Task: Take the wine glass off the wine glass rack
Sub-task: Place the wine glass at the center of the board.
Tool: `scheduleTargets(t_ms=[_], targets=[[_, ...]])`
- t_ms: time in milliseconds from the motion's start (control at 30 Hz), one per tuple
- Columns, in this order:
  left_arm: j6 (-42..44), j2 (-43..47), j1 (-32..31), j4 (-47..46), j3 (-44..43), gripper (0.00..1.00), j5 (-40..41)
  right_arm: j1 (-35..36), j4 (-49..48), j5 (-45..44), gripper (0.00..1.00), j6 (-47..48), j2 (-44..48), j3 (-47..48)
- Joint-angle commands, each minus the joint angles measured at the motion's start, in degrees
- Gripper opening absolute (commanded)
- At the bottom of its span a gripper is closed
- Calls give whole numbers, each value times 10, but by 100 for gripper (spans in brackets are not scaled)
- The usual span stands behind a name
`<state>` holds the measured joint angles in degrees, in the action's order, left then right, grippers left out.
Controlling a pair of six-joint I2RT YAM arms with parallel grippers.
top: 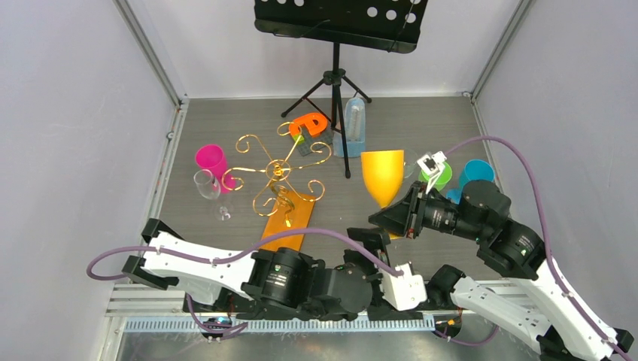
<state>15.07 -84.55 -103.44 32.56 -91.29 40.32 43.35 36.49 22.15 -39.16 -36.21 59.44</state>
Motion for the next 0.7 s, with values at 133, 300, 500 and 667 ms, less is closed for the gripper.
scheduleTargets(t_ms=[133,300,500,667], targets=[[-104,67,15,-11,1,100,-12,1,-31,-117,6,189,53,-16],[-161,88,41,2,7,100,-45,1,-6,-179,6,321,65,-19],[-224,116,88,22,-1,100,-123,1,-17,-203,6,453,97,-51],[-267,139,125,34,-19,100,-182,1,-43,-192,6,565,130,-82]])
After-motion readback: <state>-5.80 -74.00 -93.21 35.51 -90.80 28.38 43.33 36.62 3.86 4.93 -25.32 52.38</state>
